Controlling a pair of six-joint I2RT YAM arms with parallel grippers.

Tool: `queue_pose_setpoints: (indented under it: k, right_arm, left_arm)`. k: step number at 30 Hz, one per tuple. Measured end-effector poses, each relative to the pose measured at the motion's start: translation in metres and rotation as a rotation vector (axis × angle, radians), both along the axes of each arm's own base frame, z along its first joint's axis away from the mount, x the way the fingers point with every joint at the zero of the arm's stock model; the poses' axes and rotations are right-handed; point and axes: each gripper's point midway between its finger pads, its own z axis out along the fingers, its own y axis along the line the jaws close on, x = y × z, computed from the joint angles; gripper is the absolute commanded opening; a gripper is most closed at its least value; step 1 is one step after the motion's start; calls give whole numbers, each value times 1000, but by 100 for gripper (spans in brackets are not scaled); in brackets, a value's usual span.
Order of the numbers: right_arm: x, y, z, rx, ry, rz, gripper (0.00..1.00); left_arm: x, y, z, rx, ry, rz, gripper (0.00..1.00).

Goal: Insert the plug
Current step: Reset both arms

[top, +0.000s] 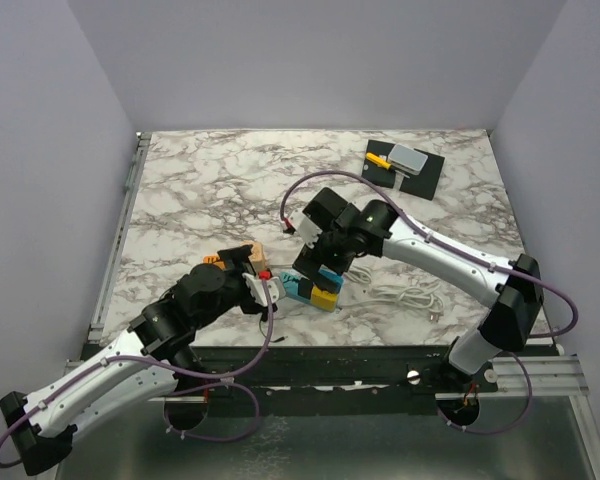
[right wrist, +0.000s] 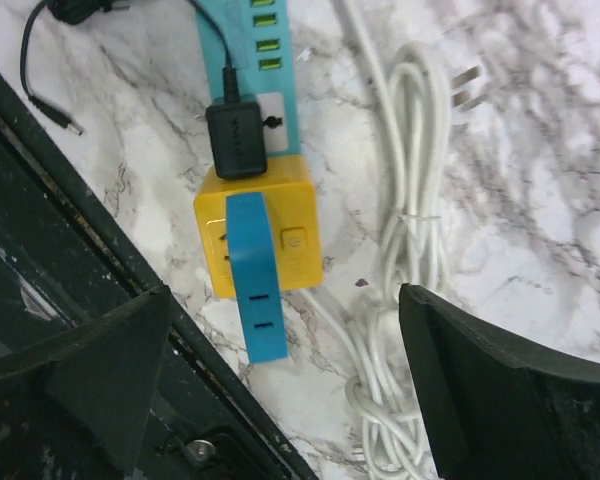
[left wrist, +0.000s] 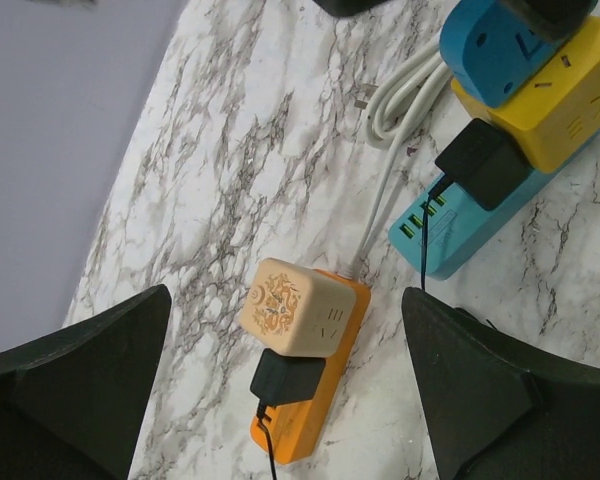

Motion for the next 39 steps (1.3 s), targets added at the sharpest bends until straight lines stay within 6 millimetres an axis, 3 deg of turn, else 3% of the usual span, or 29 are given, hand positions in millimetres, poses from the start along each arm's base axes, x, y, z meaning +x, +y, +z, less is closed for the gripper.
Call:
queue_pose_setpoints:
  k: [6,10,12,17,20,22,26,30,35,39]
  right_arm:
    - [33,-10,50,48,-170,-139,100]
    - [71,-40,72,87,-270,-320,100]
    - [95,-63,76,124,-321,-434,100]
    - [141,-151,58,197,-404,-796,100]
    - [154,-199,34,193,-447,-987,100]
    - [155,-221,16,187,-480,-1086,100]
    - [143,-269,-17,239,-556,-1259,100]
    - [140,-307,-29,279,-618,-1402,100]
    - [163,-319,-30,334,-681,-1453,100]
    - [164,-323,-43,360,-728,-1457,100]
  left_arm:
    - [15,1,7,-18,36,98,99]
    - [35,6,14,-47,76,218,99]
    - [55,12,20,-64,103,310,99]
    - [114,41,36,-105,167,530,99]
    - [160,74,46,-170,202,679,99]
    - [180,103,44,-219,216,770,99]
    - [191,147,22,-323,245,896,99]
    - [179,164,-34,-389,299,952,99]
    - [151,160,-102,-399,353,939,99]
    - [154,162,-102,-456,296,933,99]
